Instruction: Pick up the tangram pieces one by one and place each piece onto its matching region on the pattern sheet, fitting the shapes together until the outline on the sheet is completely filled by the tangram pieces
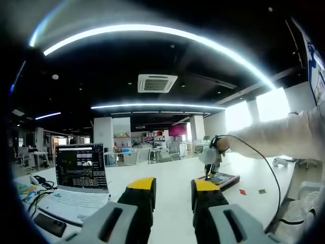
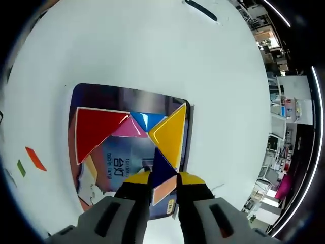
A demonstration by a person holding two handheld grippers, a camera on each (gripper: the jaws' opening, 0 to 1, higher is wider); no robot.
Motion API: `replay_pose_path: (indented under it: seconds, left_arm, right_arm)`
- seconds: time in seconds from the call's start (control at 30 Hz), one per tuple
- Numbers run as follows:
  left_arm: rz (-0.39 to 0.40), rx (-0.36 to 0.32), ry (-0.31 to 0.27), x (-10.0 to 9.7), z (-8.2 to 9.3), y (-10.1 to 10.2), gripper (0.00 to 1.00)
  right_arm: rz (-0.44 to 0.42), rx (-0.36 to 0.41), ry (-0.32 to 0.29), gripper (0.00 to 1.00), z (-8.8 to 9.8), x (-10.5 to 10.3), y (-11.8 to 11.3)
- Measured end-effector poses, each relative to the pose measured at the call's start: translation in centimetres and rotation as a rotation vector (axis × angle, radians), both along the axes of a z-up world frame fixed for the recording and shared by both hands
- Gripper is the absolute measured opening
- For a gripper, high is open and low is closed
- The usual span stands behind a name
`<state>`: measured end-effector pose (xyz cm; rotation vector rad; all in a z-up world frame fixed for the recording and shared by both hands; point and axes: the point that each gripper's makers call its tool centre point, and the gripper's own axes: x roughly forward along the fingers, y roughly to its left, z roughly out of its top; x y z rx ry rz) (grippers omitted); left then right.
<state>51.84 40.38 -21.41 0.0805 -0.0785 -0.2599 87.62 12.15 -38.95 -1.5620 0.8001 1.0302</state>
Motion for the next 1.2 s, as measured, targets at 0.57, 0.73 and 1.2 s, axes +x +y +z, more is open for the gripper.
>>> replay_pose_path:
  seconds: [0.57,0.73,1.2]
  left_arm:
    - [0.001,-0.001,-0.006,-0.3,0.1,0.0,0.29]
    - [0.002,-0.003,-0.007,-0.2,0.2,0.1,0.29]
    - [0.0,-0.002,-0.007,-0.1,0.2,0.1,0.29]
  right_arm:
    - [-0.031,0.006,-0.029,0.21,0.0,0.2,-0.1]
    - [-0.038,0.004,-0.042,0.25,0.2,0.4,0.0]
    - [-0.021,0.087,-0.114,0.32,6.8,-3.3,-1.0]
